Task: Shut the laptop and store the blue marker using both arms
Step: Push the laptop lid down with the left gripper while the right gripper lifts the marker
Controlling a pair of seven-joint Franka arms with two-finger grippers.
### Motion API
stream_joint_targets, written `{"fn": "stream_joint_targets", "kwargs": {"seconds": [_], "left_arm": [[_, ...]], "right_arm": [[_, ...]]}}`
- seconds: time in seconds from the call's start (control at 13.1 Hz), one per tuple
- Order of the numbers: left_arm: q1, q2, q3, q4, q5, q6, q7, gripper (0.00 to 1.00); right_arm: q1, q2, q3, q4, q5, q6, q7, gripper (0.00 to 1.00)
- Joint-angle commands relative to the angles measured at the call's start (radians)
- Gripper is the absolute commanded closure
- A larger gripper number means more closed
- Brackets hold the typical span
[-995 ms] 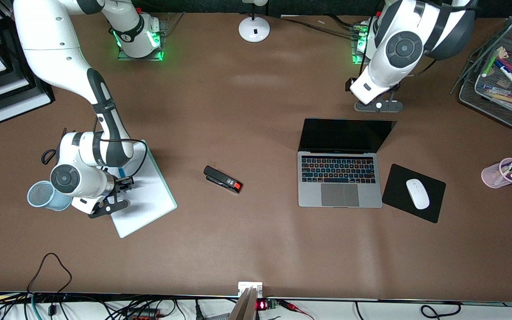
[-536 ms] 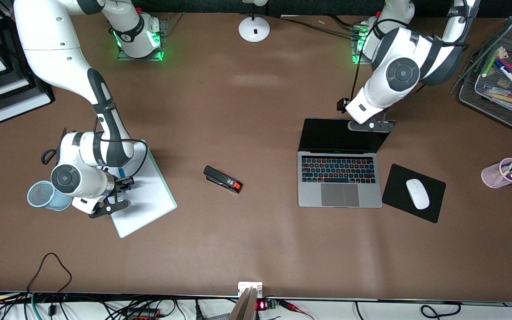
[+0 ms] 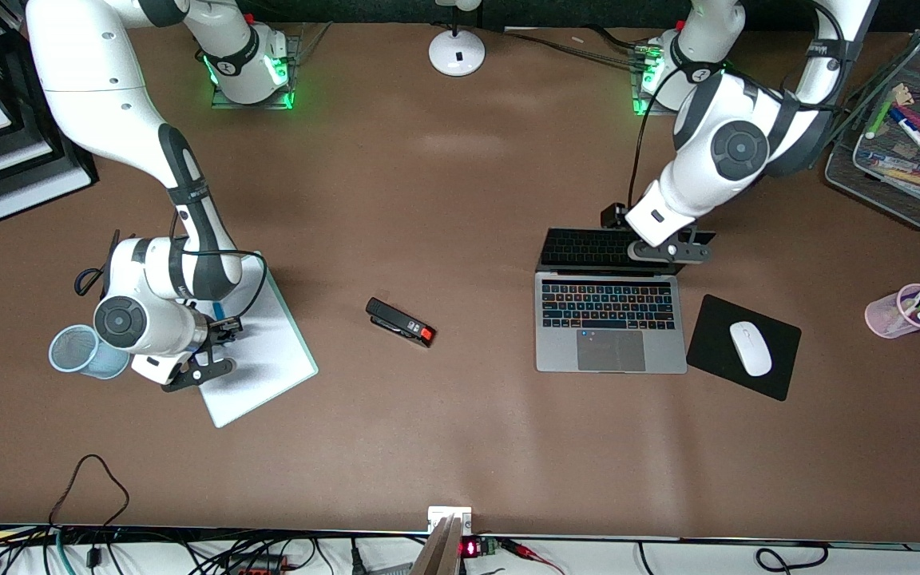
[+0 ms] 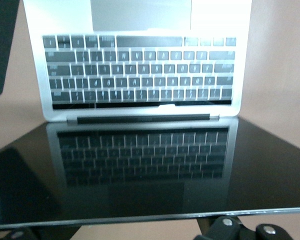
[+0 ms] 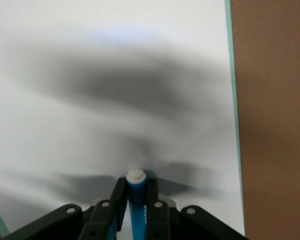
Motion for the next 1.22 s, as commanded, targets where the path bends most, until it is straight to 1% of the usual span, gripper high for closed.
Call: {"fn": "stream_joint_targets", "kwargs": {"seconds": [0.0, 0.23, 0.38, 0.61, 0.84, 1.0, 1.15], "left_arm": [[0.029, 0.108, -0.002, 0.081, -0.008, 0.033, 0.011, 0.0], [0.035, 0.191, 0.0, 0.115, -0.008, 0.113, 0.011, 0.0], [0.034, 0.232, 0.007, 0.143, 0.005, 0.133, 0.011, 0.0], [0.034, 0.289, 0.015, 0.173, 0.031, 0.151, 0.011, 0.0], [0.034, 0.364, 0.03, 0.167, 0.049, 0.277, 0.011, 0.0], [0.026, 0.398, 0.046, 0.175, 0.051, 0.297, 0.011, 0.0], [0.021, 0.436, 0.058, 0.173, 0.051, 0.349, 0.013, 0.0]], "right_arm": [[0.0, 0.004, 0.002, 0.002, 0.007, 0.011, -0.007, 0.83], [0.0, 0.001, 0.002, 0.024, 0.007, 0.008, -0.01, 0.85], [-0.002, -0.01, 0.002, 0.061, 0.007, -0.003, -0.011, 0.85], [-0.002, -0.099, 0.002, 0.068, 0.007, -0.029, -0.011, 0.85], [-0.016, -0.185, 0.0, 0.068, 0.01, -0.075, -0.04, 0.85], [-0.045, -0.24, 0.0, 0.067, 0.044, -0.13, -0.091, 0.85], [-0.075, -0.29, -0.003, 0.067, 0.099, -0.175, -0.231, 0.86]]}}
